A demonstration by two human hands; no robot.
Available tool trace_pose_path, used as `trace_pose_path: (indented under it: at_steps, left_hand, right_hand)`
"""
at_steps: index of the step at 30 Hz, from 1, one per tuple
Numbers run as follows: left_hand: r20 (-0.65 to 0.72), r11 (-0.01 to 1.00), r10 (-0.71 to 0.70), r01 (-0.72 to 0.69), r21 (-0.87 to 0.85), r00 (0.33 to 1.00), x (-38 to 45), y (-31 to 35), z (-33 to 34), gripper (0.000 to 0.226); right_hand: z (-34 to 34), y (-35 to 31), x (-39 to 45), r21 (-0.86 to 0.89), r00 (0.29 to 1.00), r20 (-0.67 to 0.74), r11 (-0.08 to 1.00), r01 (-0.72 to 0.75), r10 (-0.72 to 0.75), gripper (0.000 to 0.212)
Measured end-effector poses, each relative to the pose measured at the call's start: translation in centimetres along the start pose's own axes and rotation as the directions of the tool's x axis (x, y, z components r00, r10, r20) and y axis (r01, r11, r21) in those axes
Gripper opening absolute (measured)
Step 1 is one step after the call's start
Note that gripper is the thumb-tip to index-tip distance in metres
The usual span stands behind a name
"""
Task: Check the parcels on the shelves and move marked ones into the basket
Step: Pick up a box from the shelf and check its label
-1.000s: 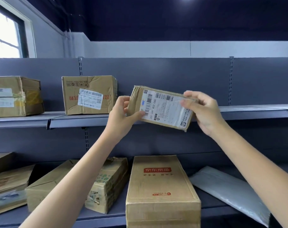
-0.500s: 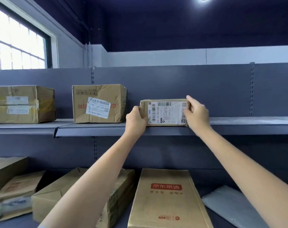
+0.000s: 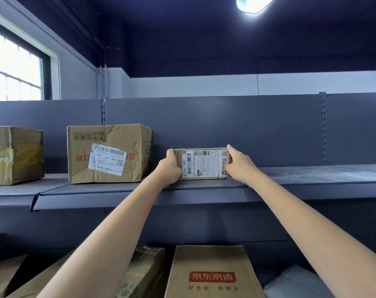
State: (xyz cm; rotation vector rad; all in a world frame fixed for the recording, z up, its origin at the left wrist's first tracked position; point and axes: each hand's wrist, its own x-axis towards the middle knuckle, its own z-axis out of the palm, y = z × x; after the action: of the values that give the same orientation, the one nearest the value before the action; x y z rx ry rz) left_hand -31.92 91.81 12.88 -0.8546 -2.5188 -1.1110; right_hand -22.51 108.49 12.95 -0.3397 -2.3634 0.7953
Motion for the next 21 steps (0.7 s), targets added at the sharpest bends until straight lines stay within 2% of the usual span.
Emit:
trace_pose_path:
  at_steps: [9,14,17,21]
  left_hand:
    - [0.025,0.997,-0.074,0.074,-0.002,0.997,4.0,-2.2,1.5,0.077]
    - [-0.001,0.995,-0.091,0.091,0.035,0.996,4.6,-2.6,1.7,0.071]
    - [-0.032,0.992,-0.112,0.114,0.047,0.993,4.3,-2.4,1.7,0.070]
    - [-0.110,0.996,-0.085,0.086,0.005,0.990,3.1,-1.8,1.5,0.075]
  right_hand:
    - [1.6,1.0,3.6,-0.088,0.988,0.153,0.996,-0.023,0.037,0.079]
    - [2.4,2.3,5.6,0.101,0.978,0.202,0.993,-0.066,0.045,0.087]
    - [2.6,2.3,5.5,0.113,0.979,0.199,0.991,-0.075,0.051,0.088]
    - [2.3,1.7,4.3,-0.011,0.995,0.099,0.999,-0.032,0.033,0.078]
